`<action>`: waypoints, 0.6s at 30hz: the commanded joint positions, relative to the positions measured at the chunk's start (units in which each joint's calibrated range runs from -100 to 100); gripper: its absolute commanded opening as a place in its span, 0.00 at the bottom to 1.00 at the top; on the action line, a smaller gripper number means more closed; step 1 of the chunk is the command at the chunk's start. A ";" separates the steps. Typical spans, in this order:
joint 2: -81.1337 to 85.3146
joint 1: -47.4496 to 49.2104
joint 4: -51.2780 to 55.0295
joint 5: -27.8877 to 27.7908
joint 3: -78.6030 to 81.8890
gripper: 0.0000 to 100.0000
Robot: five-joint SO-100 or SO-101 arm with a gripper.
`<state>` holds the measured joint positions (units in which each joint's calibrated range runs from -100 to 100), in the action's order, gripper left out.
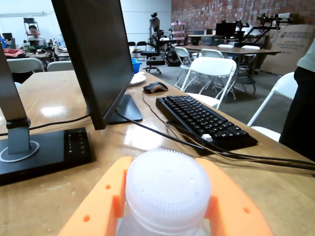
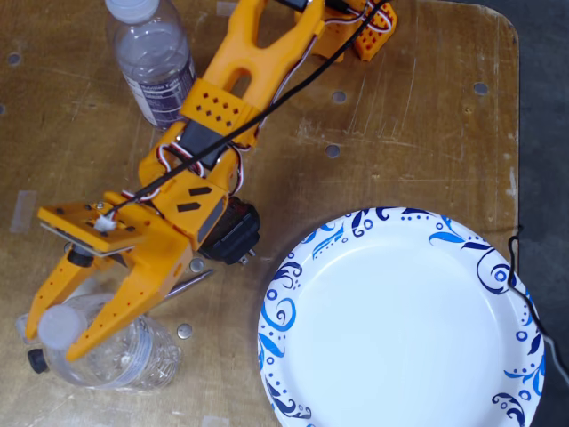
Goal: Move the bottles to the plate
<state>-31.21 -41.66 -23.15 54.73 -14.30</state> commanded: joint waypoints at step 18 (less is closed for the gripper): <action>16.79 0.31 28.54 0.46 -12.01 0.13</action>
<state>-23.24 -42.02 -0.51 54.88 -22.48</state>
